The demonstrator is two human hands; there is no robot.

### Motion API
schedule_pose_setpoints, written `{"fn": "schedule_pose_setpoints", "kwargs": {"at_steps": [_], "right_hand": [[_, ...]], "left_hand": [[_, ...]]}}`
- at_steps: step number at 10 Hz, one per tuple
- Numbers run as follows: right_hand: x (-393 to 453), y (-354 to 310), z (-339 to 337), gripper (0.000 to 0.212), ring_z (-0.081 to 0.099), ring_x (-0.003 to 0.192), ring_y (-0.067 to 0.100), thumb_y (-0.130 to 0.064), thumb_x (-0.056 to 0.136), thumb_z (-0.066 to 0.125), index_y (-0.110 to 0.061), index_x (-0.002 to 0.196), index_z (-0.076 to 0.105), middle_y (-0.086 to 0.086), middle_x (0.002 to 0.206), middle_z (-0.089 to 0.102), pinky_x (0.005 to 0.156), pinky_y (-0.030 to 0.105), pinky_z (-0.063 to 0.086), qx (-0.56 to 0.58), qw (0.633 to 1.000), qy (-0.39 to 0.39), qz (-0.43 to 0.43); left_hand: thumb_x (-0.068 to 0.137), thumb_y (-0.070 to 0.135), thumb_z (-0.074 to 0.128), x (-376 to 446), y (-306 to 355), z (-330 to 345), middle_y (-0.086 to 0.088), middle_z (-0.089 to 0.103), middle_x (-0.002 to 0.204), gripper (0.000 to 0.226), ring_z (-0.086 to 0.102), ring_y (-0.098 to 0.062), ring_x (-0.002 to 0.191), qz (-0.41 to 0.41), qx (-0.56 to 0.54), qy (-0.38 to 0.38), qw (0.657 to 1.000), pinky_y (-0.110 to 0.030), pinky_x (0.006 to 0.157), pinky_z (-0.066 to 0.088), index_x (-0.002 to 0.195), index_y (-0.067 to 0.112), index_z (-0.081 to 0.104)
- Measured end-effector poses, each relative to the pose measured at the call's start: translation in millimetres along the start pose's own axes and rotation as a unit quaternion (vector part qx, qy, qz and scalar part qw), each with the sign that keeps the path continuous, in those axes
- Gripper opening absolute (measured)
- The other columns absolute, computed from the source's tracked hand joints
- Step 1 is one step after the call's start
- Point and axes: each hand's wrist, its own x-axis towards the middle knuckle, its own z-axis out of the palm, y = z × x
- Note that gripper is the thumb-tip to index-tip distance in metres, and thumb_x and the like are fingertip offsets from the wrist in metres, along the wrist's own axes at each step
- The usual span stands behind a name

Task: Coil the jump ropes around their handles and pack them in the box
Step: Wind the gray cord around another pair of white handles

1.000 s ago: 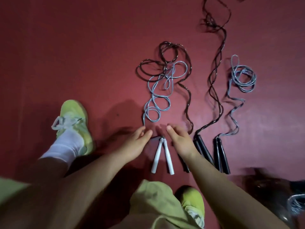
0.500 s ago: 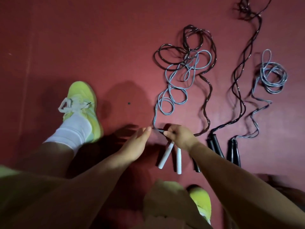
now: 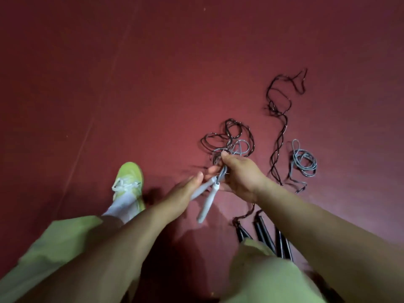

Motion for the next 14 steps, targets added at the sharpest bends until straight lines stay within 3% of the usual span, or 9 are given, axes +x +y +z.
{"fn": "schedule_pose_setpoints", "kwargs": {"at_steps": [1,2,4,6,7,9,10,11,14], "right_hand": [[-32,-26,9,0.024,0.069,0.057,0.018,-0.029,0.104,0.038,-0.012,0.089,0.047,0.003,0.065,0.067,0.049,0.028,0.057,-0.016,0.999,0.016,-0.042],[-76,-34,37,0.027,0.069,0.055,0.017,-0.027,0.104,0.039,-0.01,0.086,0.048,0.007,0.069,0.064,0.047,0.027,0.056,0.033,0.997,0.037,-0.064],[-116,-15,55,0.039,0.069,0.071,0.024,-0.028,0.104,0.038,0.008,0.11,0.051,0.015,0.084,0.061,0.054,0.03,0.058,0.245,0.965,0.083,-0.042],[-139,-5,54,0.035,0.062,0.095,0.031,-0.03,0.104,0.036,-0.008,0.078,0.045,0.014,0.084,0.062,0.076,0.037,0.055,0.299,0.951,0.064,-0.043],[-138,-7,44,0.032,0.061,0.072,0.022,-0.035,0.101,0.042,-0.012,0.082,0.054,0.011,0.085,0.065,0.069,0.033,0.049,0.019,0.995,0.079,-0.055],[-137,-22,23,0.033,0.046,0.113,0.002,-0.031,0.104,0.037,-0.02,0.13,0.054,-0.013,0.121,0.053,0.09,0.001,0.03,-0.395,0.862,0.045,-0.316],[-127,-27,26,0.032,0.048,0.112,0.0,-0.033,0.102,0.037,-0.022,0.122,0.06,-0.011,0.118,0.058,0.097,0.011,0.033,-0.437,0.841,-0.049,-0.314],[-116,-26,29,0.035,0.04,0.057,0.004,-0.039,0.1,0.04,-0.023,0.07,0.047,-0.015,0.061,0.043,0.058,0.018,0.035,-0.399,0.866,-0.081,-0.291],[-99,-20,26,0.085,0.048,0.058,0.017,-0.08,0.084,0.013,-0.007,0.077,0.056,0.003,0.061,0.051,0.061,0.036,0.041,-0.371,0.893,-0.068,-0.244]], "left_hand": [[0.097,0.029,0.04,-184,225,70,0.017,0.065,0.06,0.031,0.059,0.007,0.061,0.084,0.083,-0.098,0.988,-0.009,0.064,0.044,0.078,0.018,0.063],[0.096,0.019,0.051,-221,243,68,0.014,0.062,0.072,0.012,0.057,0.009,0.069,0.035,0.068,-0.107,0.991,-0.005,0.067,0.042,0.086,0.018,0.057],[0.046,0.065,0.083,-281,249,83,-0.016,0.05,0.102,0.107,0.049,-0.027,0.097,0.028,0.035,-0.207,0.977,-0.037,0.087,0.038,0.122,-0.002,0.047],[0.051,0.029,0.078,-313,249,99,-0.004,0.059,0.062,0.064,0.058,-0.016,0.055,-0.036,0.011,-0.221,0.974,-0.032,0.069,0.052,0.105,0.006,0.053],[0.065,0.016,0.064,-311,262,94,0.004,0.044,0.05,0.027,0.039,-0.008,0.04,-0.043,0.008,-0.194,0.98,-0.032,0.062,0.049,0.089,0.008,0.054],[0.074,0.017,0.06,-296,288,80,-0.006,0.049,0.057,0.011,0.048,-0.019,0.045,-0.101,-0.078,-0.265,0.956,-0.034,0.058,0.052,0.078,0.007,0.059],[0.07,0.019,0.066,-291,294,73,-0.009,0.055,0.059,0.014,0.054,-0.021,0.049,-0.125,-0.073,-0.292,0.945,-0.033,0.056,0.053,0.076,0.006,0.062],[0.069,0.022,0.067,-281,300,67,-0.008,0.056,0.059,0.018,0.056,-0.02,0.049,-0.147,-0.073,-0.281,0.946,-0.028,0.049,0.051,0.08,0.007,0.067],[0.077,0.022,0.057,-265,312,69,0.005,0.042,0.053,0.016,0.041,-0.008,0.041,-0.093,-0.169,-0.249,0.949,-0.021,0.043,0.041,0.066,0.019,0.068]]}}
